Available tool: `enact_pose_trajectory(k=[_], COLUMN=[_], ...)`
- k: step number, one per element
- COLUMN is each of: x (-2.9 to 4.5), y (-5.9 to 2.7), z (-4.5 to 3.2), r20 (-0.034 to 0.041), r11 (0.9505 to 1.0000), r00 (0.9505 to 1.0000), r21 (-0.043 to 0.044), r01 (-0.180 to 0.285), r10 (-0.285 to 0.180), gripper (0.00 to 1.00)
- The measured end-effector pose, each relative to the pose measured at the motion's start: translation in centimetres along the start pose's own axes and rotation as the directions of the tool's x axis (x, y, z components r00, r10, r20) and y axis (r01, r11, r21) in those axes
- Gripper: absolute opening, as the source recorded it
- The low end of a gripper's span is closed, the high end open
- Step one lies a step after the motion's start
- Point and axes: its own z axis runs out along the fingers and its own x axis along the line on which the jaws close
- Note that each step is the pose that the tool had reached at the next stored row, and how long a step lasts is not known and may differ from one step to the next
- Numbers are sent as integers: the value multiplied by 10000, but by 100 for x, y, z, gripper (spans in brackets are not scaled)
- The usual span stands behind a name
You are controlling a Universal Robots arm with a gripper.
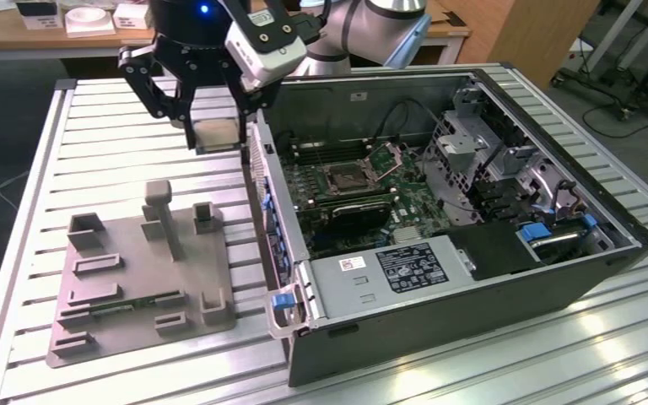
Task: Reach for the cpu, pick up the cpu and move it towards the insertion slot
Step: 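Pick up the cpu and move it towards the insertion slot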
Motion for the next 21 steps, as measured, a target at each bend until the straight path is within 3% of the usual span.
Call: enact_pose_trajectory(k=[21], x=[-93], y=[-1], z=[0], r20=[0], r11=[10000], r00=[10000], r21=[0], r01=[-1], r10=[1], gripper=[55])
